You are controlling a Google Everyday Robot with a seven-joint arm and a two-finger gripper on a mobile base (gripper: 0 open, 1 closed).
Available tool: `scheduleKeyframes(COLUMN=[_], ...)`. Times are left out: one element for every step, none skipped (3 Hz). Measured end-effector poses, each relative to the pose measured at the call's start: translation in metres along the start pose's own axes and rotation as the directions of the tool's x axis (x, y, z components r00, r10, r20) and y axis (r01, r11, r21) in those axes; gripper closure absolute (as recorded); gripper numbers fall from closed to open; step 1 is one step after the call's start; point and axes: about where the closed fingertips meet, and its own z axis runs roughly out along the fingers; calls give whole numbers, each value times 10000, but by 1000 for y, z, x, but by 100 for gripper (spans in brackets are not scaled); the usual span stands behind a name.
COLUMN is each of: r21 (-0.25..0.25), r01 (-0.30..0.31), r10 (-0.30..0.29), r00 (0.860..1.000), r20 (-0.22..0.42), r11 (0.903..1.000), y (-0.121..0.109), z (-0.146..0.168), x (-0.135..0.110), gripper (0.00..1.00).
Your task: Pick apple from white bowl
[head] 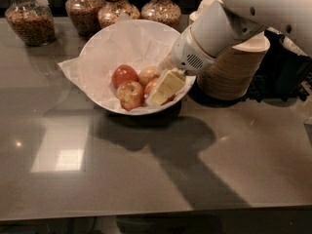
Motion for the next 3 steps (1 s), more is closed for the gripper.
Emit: scheduleKeyframes(r21=[42, 114, 159], r01=[-82, -215, -348], r10=[82, 215, 349], r00=[10000, 9998, 9994], r20=[-35, -54, -74], r11=[10000, 9997, 9993], y=[-2, -4, -4], z=[3, 6, 12], x=[2, 7, 13], gripper=[30, 30, 29])
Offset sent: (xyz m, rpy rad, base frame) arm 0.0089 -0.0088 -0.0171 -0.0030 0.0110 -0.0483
